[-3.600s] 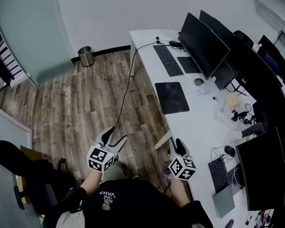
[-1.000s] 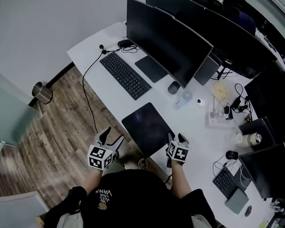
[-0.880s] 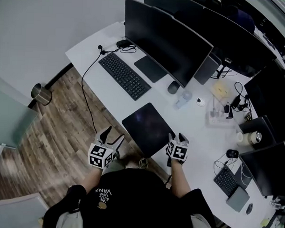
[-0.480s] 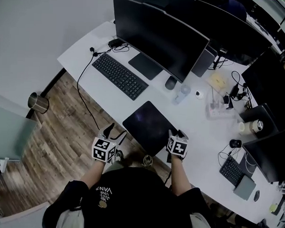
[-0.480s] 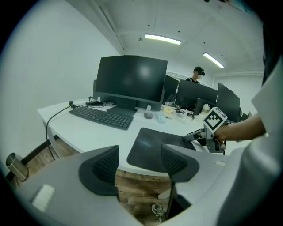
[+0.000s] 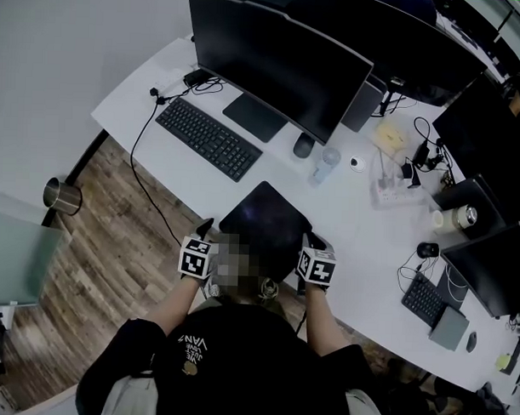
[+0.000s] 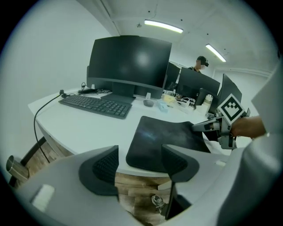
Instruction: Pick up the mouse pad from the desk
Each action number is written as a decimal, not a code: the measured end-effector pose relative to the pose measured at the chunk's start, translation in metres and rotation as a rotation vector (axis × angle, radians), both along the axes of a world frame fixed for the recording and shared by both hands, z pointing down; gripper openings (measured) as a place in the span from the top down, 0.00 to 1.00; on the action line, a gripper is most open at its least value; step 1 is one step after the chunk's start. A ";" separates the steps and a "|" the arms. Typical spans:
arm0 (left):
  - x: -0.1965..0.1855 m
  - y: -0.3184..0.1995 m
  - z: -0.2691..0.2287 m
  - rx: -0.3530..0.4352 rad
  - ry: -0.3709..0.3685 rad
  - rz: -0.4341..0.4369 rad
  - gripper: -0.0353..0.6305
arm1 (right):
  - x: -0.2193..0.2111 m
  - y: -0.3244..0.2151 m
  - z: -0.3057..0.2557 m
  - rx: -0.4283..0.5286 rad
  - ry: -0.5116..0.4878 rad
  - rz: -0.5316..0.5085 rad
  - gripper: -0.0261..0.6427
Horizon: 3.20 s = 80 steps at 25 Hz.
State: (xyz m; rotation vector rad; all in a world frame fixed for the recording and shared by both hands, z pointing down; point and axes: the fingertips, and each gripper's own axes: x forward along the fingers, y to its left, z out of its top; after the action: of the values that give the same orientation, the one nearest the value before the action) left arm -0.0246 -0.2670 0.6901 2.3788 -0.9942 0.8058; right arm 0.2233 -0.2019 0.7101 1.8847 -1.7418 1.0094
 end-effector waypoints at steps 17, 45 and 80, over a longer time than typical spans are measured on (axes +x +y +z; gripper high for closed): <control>0.016 -0.008 0.032 -0.077 -0.108 0.055 0.61 | -0.017 0.007 -0.017 0.041 -0.011 0.020 0.89; -0.100 0.023 -0.011 -0.117 0.145 -0.213 0.87 | -0.145 -0.036 -0.055 0.073 0.012 -0.339 0.90; -0.170 0.000 -0.178 0.258 0.373 -0.241 0.87 | -0.194 -0.074 -0.218 0.444 -0.007 -0.350 0.90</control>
State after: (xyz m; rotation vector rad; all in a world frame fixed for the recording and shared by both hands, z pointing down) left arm -0.1951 -0.2665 0.5117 2.4280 -1.2470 0.1434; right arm 0.0288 -0.2762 0.4924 1.7115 -2.3431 0.5292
